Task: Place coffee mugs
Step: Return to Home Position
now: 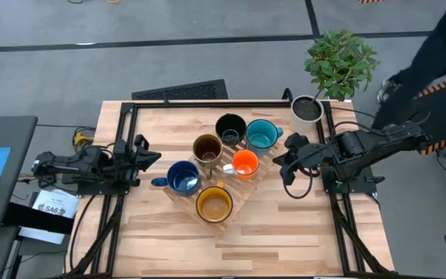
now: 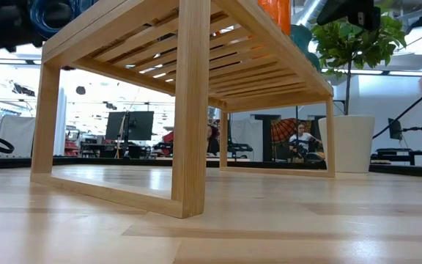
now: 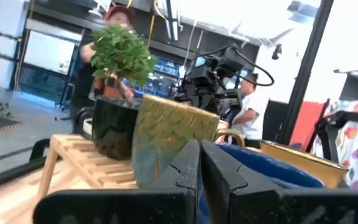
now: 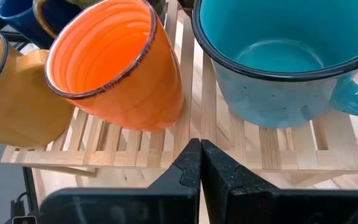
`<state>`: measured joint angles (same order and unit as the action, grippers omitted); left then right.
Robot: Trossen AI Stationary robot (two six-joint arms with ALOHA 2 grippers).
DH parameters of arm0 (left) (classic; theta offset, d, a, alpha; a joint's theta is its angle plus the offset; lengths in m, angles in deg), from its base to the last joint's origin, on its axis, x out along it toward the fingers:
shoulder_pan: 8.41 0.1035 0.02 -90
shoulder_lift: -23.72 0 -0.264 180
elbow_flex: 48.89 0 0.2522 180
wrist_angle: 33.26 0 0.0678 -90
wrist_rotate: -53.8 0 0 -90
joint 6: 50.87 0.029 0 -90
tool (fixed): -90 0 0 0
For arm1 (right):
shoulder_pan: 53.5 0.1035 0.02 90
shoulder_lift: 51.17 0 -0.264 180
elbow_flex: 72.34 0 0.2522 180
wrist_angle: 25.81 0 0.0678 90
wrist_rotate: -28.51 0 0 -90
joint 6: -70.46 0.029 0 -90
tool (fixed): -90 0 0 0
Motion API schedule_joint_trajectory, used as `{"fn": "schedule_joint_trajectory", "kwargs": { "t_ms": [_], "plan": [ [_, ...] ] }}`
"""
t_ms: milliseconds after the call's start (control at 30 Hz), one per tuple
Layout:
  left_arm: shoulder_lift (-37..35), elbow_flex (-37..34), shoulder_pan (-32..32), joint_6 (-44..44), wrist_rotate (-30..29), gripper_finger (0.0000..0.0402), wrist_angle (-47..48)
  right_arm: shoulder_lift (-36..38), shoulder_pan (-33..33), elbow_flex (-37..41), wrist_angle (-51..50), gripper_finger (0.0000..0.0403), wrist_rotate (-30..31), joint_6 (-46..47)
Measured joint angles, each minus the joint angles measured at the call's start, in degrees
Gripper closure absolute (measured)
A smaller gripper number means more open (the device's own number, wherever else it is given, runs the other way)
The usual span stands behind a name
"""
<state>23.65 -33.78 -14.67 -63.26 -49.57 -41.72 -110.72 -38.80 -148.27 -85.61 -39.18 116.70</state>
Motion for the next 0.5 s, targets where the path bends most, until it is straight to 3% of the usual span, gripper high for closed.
{"fn": "schedule_joint_trajectory", "kwargs": {
  "t_ms": [267,500],
  "plan": [
    [0.3,-0.7,0.0,-0.8,1.4,0.0401,-0.2,1.1,1.9,0.3,0.3,0.0376,-0.4,-0.2],
    [0.3,-0.7,0.0,-0.6,-3.6,0.0401,4.8,12.0,6.1,9.0,4.1,0.0382,-0.1,-0.6]
  ]
}}
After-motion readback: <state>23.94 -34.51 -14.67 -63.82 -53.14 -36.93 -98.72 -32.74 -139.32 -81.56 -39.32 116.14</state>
